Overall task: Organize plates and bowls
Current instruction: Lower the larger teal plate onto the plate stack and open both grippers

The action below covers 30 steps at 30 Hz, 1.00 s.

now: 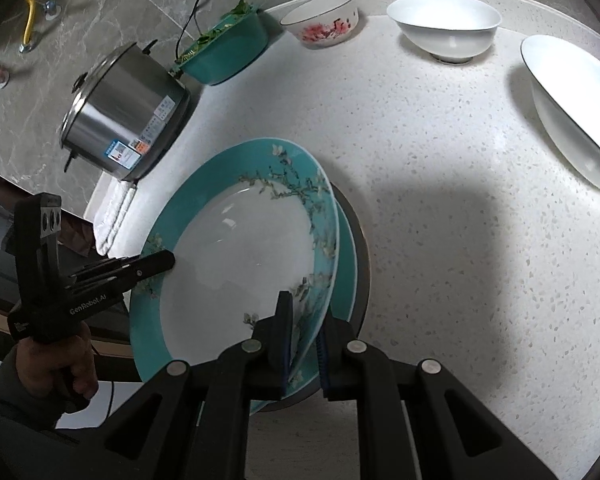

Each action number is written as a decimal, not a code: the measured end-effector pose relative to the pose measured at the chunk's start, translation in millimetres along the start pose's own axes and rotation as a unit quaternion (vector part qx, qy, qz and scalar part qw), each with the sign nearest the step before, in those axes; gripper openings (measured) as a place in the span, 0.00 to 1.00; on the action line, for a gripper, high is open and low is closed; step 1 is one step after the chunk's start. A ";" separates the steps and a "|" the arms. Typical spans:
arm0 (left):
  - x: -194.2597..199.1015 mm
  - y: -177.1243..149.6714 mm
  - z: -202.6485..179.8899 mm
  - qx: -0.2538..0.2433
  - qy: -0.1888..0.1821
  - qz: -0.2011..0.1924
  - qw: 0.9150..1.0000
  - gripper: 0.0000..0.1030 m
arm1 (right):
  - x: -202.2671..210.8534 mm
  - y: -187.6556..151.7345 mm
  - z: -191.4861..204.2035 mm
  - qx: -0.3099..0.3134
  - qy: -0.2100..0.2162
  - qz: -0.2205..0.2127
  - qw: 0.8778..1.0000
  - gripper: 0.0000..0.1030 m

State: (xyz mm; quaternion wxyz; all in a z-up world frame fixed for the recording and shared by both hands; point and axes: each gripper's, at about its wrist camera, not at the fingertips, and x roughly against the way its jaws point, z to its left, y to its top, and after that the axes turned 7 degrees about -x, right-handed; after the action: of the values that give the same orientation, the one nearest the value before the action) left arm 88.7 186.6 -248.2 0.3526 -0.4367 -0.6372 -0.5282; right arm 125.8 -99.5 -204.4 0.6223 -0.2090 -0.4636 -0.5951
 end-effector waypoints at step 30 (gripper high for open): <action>9.3 28.7 18.4 -0.011 0.008 -0.022 1.000 0.55 | -7.3 -8.2 25.9 0.064 -0.091 -0.054 0.992 0.52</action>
State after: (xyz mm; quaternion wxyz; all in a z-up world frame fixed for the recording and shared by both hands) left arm 112.2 208.1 -232.8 0.3413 -0.4217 -0.6380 -0.5465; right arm 110.7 -76.2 -200.4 0.5567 -0.1973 -0.5658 -0.5754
